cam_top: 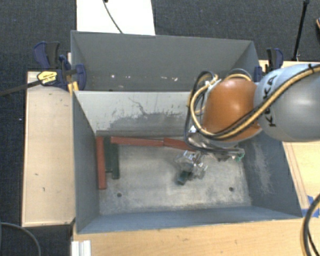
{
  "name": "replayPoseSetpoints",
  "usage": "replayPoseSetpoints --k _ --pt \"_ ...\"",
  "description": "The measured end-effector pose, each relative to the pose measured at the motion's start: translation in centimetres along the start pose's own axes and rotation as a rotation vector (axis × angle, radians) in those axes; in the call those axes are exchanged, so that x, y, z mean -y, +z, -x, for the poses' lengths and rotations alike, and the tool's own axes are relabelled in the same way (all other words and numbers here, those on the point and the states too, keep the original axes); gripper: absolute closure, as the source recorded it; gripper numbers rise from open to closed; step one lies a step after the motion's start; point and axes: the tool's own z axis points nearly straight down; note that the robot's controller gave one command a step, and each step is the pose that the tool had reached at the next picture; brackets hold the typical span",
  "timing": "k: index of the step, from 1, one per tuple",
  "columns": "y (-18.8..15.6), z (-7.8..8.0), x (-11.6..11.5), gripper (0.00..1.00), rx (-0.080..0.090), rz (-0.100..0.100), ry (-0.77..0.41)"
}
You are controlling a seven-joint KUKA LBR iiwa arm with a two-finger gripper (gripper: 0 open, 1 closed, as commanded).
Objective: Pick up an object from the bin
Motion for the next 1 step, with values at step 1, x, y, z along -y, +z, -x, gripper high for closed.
replayPoseSetpoints --k 1 --pt "-16.70 2.57 -1.23 1.00 0.007 -0.008 -0.012"
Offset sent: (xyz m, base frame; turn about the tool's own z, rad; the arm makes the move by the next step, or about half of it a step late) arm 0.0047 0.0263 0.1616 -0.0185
